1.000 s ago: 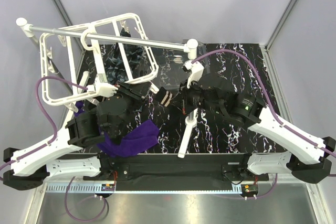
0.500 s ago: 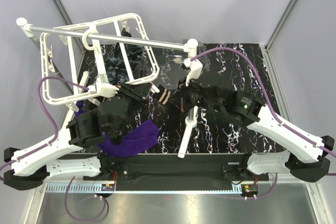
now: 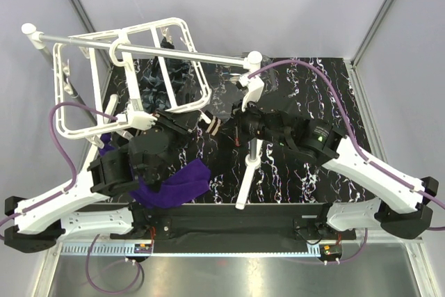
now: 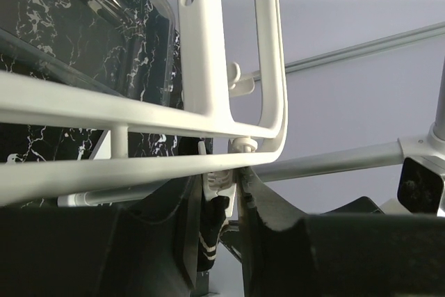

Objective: Clip the socks to the hanger
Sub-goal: Clamp the sock onto the hanger, then move the clothesline to the center of the board.

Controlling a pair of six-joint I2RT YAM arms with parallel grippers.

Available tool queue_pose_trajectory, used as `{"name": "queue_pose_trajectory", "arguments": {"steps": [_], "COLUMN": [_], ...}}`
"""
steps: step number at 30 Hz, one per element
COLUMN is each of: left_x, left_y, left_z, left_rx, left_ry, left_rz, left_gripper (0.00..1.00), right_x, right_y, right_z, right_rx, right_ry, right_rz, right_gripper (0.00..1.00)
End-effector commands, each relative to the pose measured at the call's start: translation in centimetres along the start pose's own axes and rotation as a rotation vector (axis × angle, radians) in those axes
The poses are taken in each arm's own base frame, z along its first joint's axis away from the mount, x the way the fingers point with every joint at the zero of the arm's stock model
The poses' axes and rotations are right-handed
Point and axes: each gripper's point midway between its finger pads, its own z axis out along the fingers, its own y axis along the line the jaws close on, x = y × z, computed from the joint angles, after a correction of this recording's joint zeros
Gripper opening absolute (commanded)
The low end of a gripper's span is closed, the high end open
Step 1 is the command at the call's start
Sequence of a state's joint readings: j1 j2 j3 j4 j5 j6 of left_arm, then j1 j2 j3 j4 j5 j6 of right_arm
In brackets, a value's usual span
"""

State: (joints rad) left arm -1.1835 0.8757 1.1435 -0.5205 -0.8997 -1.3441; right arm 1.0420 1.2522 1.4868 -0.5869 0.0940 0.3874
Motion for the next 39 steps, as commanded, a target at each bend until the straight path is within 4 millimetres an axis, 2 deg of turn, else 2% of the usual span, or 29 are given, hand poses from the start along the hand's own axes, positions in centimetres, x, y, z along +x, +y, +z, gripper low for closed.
{"name": "queue_pose_trajectory", "arguments": {"steps": [1, 4, 6, 8, 10, 12, 15, 18, 19, 20, 22, 26, 28, 35, 36, 37, 38, 39], "left_x": [0.0, -0.1, -0.1, -0.1, -0.3, -0.3, -0.5, -0.1, -0.1, 0.4, 1.2, 3.0, 3.2, 5.2, 5.7, 6.1, 6.5, 7.1], "left_y": [-0.4, -0.3, -0.1, 0.1, 0.1, 0.3, 0.5, 0.8, 0.8, 0.5, 0.9, 0.4, 0.4, 2.6, 3.6, 4.0, 4.2, 5.3], "left_z": [-0.4, -0.5, -0.5, -0.5, -0.8, -0.8, -1.2, -1.7, -2.0, -2.2, -2.6, -4.0, -4.7, -6.0, -6.0, -6.0, -6.1, -6.0], "left_rx": [0.031, 0.027, 0.020, 0.015, 0.020, 0.019, 0.031, 0.061, 0.076, 0.108, 0.140, 0.263, 0.298, 0.360, 0.354, 0.358, 0.377, 0.379], "left_ry": [0.016, 0.016, 0.017, 0.018, 0.019, 0.022, 0.032, 0.064, 0.075, 0.108, 0.146, 0.255, 0.281, 0.378, 0.390, 0.398, 0.412, 0.419], "left_rz": [-0.042, -0.042, -0.035, -0.032, -0.036, -0.032, -0.034, -0.023, -0.020, 0.004, 0.034, 0.113, 0.120, 0.163, 0.174, 0.179, 0.189, 0.202], "left_gripper": [0.30, 0.57, 0.64, 0.79, 0.89, 0.89, 0.91, 0.92, 0.92, 0.92, 0.92, 0.93, 0.93, 0.93, 0.94, 0.94, 0.95, 0.95], "right_x": [-3.0, -3.0, -3.1, -3.1, -3.1, -3.0, -2.8, -2.5, -2.4, -2.4, -1.7, -0.8, 0.2, 2.5, 3.6, 4.0, 4.0, 5.4], "right_y": [1.4, 1.4, 1.4, 1.6, 1.6, 1.2, 0.4, -0.4, -0.6, -0.7, -1.0, -0.2, -0.3, -1.3, -1.8, -2.1, -2.4, -3.2], "right_z": [-0.2, 0.0, 0.2, 0.6, 0.7, 1.1, 1.3, 1.3, 1.2, 0.9, 0.9, -0.3, -0.6, -3.1, -3.0, -3.2, -4.0, -3.7], "right_rx": [-0.036, -0.039, -0.036, -0.043, -0.043, -0.028, 0.015, 0.049, 0.057, 0.062, 0.065, 0.000, -0.011, -0.021, -0.010, -0.004, 0.004, 0.020], "right_ry": [-0.096, -0.099, -0.104, -0.104, -0.104, -0.103, -0.102, -0.098, -0.096, -0.103, -0.086, -0.061, -0.045, -0.034, -0.019, -0.020, -0.041, -0.026], "right_rz": [-0.010, -0.017, -0.018, -0.021, -0.024, -0.033, -0.044, -0.052, -0.057, -0.057, -0.063, -0.052, -0.039, 0.008, 0.011, 0.027, 0.037, 0.039], "right_gripper": [0.00, 0.00, 0.00, 0.00, 0.00, 0.00, 0.07, 0.29, 0.46, 0.52, 0.54, 0.59, 0.63, 0.85, 0.89, 0.99, 1.00, 1.00]}}
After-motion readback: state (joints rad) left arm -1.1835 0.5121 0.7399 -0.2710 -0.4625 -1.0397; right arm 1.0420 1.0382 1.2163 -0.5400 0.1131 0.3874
